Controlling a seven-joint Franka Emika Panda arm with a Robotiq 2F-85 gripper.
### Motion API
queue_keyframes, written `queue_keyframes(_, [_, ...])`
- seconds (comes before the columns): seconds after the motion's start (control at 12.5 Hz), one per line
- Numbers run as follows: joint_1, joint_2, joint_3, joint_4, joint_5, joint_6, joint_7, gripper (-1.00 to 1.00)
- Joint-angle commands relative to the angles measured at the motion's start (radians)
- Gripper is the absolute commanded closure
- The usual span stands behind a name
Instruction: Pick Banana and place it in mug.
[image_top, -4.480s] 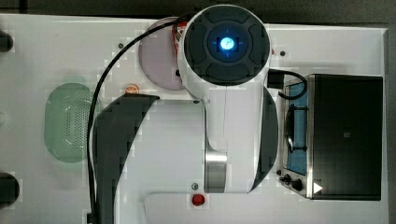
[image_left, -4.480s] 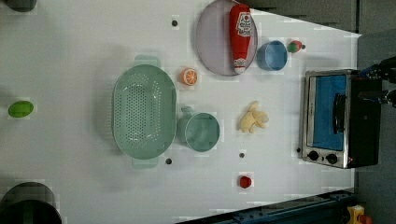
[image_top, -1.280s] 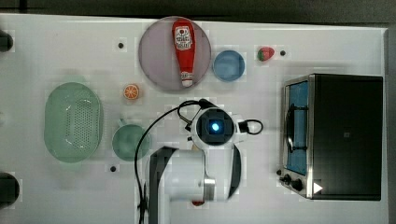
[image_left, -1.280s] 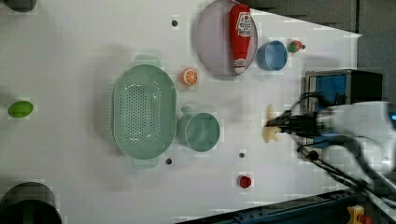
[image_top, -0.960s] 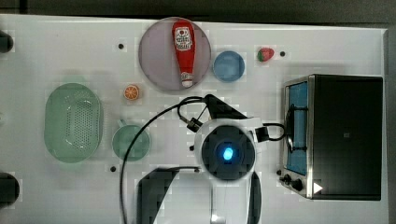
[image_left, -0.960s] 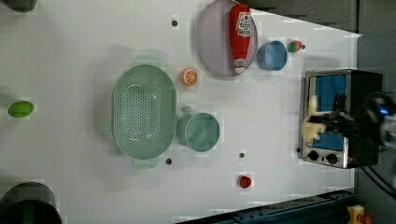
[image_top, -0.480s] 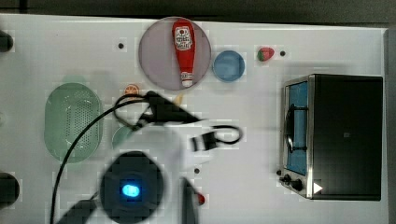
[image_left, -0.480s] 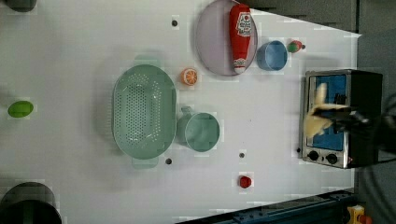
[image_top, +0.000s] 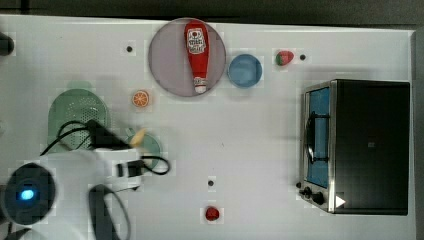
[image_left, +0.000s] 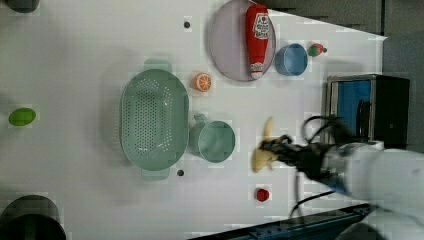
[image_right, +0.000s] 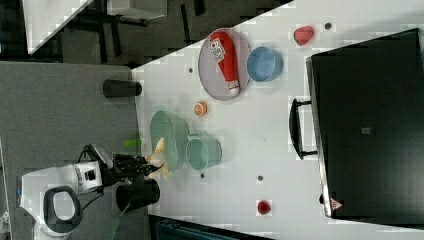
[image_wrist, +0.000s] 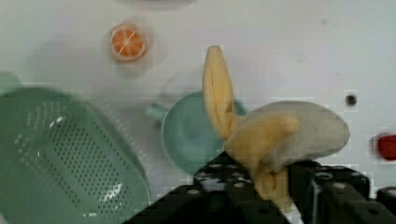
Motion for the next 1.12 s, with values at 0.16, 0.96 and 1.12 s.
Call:
queue_keyframes(0.16, [-0.007, 0.144, 0.011, -0.012, 0.019, 0.146, 0.15, 0.43])
queue_keyframes(0.96, [-0.007, 0.315, -0.013, -0.037, 0.01, 0.311, 0.15, -0.76])
queue_keyframes(1.12, [-0.008, 0.313, -0.018, -0.036, 0.011, 0.314, 0.151, -1.0])
